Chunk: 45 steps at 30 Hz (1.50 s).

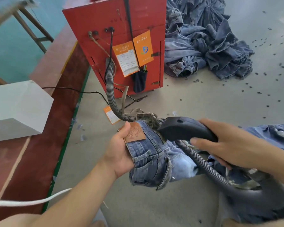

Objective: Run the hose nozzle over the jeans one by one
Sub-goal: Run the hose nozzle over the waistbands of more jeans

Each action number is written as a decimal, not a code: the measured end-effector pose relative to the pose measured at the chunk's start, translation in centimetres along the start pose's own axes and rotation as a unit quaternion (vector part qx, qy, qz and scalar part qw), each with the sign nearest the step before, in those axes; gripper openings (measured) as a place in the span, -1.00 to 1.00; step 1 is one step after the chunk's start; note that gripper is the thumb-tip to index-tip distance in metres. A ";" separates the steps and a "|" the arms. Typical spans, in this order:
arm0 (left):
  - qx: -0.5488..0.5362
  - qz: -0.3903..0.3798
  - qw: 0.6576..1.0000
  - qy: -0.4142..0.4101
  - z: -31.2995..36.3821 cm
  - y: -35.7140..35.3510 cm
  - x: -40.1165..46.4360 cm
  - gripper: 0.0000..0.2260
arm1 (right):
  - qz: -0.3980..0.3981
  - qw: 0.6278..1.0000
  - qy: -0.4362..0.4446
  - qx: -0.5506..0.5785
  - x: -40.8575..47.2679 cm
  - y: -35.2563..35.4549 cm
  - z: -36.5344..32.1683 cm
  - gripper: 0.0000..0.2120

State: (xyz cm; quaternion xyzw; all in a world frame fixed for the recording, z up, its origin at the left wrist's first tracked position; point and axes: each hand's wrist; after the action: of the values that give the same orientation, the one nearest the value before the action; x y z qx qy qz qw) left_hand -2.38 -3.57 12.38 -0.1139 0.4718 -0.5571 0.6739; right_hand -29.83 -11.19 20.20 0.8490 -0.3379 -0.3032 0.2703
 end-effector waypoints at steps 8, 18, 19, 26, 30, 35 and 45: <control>0.005 -0.085 0.995 0.052 -0.9 -0.3 0.4 -0.33 | 0.073 0.996 -0.045 -0.013 3.2 -2.6 -2.1 -0.80; 0.194 -0.037 0.978 0.071 -1.3 -1.1 -0.6 -0.66 | -0.031 0.974 -0.111 0.195 3.1 0.9 -1.9 -0.79; 0.230 -0.027 0.971 0.064 -1.1 -0.9 -0.7 -0.64 | -0.038 0.972 -0.123 0.197 3.2 0.8 -2.1 -0.78; 0.316 0.008 0.948 0.023 -1.7 -0.1 -1.2 -0.54 | -0.013 0.957 -0.131 0.259 4.0 2.3 -1.7 -0.73; 0.293 -0.008 0.955 0.044 -1.5 0.3 -1.4 -0.53 | -0.071 0.954 -0.168 0.238 3.6 1.3 -1.9 -0.78; 0.242 -0.031 0.966 0.081 -1.7 -0.1 -1.6 -0.58 | 0.078 0.958 -0.136 0.240 5.4 0.6 -1.2 -0.80; 0.068 0.022 0.997 0.025 1.4 0.6 -0.1 -0.71 | 0.036 0.998 0.001 0.052 0.9 2.1 -0.5 -0.87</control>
State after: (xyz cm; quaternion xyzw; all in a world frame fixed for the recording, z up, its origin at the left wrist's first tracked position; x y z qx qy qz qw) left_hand -0.92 -3.75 12.76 -0.0438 0.4520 -0.5752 0.6804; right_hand -29.87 -13.05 21.65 0.8492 -0.3838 -0.2747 0.2368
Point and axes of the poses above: each hand's wrist, its own x-axis towards the middle knuckle, its own y-axis out of the back of the hand, z = x × y
